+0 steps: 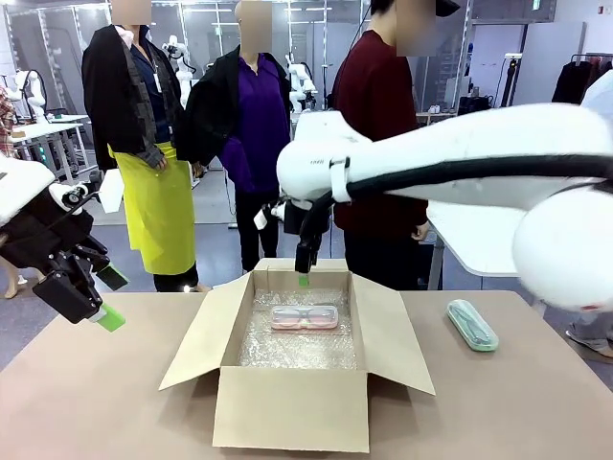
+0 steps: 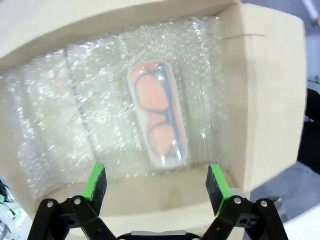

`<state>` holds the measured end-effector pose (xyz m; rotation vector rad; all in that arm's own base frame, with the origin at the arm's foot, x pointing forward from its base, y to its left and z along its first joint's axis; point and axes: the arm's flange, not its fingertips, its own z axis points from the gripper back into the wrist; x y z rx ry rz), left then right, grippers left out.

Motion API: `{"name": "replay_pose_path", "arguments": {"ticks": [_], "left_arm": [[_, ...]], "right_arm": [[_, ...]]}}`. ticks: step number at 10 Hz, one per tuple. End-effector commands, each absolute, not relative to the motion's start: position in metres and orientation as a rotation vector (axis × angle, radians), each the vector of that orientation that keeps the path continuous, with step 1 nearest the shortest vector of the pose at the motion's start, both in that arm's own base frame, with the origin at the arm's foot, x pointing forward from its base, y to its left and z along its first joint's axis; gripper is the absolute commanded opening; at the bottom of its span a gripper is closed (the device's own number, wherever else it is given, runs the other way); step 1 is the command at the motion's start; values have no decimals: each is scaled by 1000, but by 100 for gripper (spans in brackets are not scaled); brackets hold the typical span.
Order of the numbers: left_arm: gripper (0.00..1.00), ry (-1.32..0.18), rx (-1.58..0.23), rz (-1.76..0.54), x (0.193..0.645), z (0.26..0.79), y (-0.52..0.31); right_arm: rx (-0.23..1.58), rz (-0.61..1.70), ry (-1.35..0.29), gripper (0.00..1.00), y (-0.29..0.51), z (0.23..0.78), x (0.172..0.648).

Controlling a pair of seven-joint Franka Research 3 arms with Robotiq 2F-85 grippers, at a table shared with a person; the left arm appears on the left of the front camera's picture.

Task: Pack the glasses set securely to prepare it for shipping.
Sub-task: Put the Glasses case from the right side of the table into the Package Box.

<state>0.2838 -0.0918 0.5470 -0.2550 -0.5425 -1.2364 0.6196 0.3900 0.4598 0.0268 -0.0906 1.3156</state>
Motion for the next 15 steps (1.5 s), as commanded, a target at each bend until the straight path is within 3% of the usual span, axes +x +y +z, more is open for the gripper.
{"name": "replay_pose_path", "arguments": {"ticks": [1,5,8,15], "left_arm": [[100,-545,-250,-1254,284,547,-90],[100,-545,-250,-1254,284,547,-90],[100,-545,-250,-1254,284,547,-90],[100,-545,-250,-1254,284,547,-90]], "right_arm": [[-28,1203,-80,100,366,463,575],[-44,992,-103,100,309,489,544],[150,737,-197,100,199,507,508],[117,163,-238,100,47,496,442]]}}
